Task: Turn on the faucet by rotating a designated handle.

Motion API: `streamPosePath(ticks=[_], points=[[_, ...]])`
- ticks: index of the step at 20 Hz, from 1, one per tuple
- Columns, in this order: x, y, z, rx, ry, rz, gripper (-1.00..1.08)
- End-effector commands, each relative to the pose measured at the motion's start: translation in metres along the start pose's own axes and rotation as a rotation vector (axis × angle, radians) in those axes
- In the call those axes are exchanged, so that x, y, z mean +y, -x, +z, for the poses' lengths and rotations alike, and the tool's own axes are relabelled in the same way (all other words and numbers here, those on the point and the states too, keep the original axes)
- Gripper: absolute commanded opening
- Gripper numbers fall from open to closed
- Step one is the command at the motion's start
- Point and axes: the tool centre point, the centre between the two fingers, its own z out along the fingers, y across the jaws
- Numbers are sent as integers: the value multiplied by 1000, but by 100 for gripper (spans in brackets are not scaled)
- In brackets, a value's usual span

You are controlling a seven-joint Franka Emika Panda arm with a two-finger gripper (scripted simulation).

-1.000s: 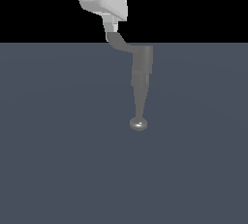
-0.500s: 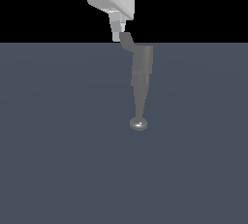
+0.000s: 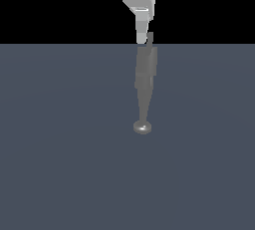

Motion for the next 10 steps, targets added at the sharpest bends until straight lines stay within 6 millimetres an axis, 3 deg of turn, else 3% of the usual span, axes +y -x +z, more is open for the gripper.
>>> streamPosePath(ticks=[1,6,7,8,10], points=[[0,-25,2,0,5,21,-100],[1,-55,3,1,7,23,-100],[1,-55,3,1,7,23,-100],[0,-35,0,1,-1,-8,-100],[-5,-41,0,1,0,-5,-100]])
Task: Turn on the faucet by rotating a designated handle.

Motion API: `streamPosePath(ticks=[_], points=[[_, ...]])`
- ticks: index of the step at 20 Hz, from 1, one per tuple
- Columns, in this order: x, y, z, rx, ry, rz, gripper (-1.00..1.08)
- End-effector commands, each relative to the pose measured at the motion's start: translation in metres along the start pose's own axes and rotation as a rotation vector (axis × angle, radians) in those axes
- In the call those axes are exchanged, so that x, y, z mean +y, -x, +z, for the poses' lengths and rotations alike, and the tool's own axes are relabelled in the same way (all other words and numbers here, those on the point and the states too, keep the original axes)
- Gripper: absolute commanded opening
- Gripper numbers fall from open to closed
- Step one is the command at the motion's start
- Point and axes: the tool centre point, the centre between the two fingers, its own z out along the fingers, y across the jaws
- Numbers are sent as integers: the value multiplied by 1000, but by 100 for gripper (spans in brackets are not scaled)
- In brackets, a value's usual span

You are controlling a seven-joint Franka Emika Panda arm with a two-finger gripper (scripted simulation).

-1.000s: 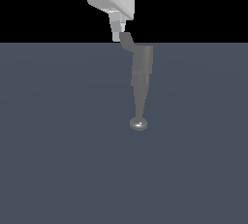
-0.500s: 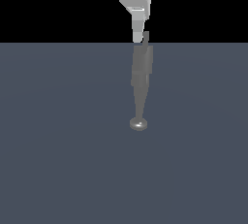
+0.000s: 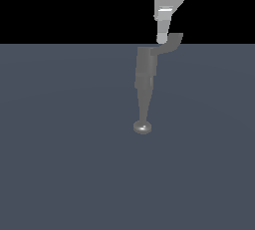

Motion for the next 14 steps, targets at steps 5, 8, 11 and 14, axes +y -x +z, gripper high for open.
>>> streamPosePath(ticks=[5,8,11,14], points=[[-15,-20,1,0,2,10,-100],[-23,-30,1,0,3,13,-100],[-30,-39,2,0,4,17,-100],[-37,-48,2,0,5,20,-100]])
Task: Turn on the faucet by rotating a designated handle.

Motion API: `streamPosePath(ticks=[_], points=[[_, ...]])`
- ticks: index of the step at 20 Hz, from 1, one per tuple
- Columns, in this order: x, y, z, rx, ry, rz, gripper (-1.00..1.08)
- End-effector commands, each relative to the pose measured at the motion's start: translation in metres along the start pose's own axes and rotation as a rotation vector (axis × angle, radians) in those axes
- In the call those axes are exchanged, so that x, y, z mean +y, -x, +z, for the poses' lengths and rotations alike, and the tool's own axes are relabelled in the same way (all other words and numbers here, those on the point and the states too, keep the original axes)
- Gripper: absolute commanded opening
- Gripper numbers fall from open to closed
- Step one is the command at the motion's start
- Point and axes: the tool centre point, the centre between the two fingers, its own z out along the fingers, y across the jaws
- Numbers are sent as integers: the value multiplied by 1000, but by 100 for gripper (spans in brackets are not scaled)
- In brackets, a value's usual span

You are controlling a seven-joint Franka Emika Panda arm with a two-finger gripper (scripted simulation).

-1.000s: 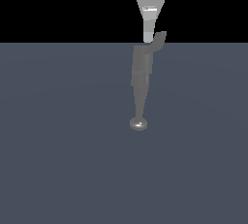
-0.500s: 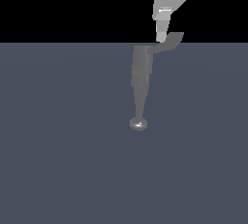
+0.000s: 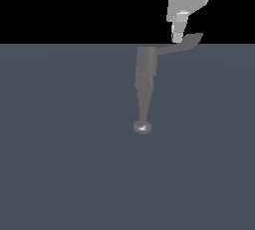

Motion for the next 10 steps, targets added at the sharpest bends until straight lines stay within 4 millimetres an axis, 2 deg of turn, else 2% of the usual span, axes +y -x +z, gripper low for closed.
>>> streamPosePath(ticks=[1,10], points=[[-6,-18,2,0,2,24,-100],[-24,-41,3,0,4,32,-100]])
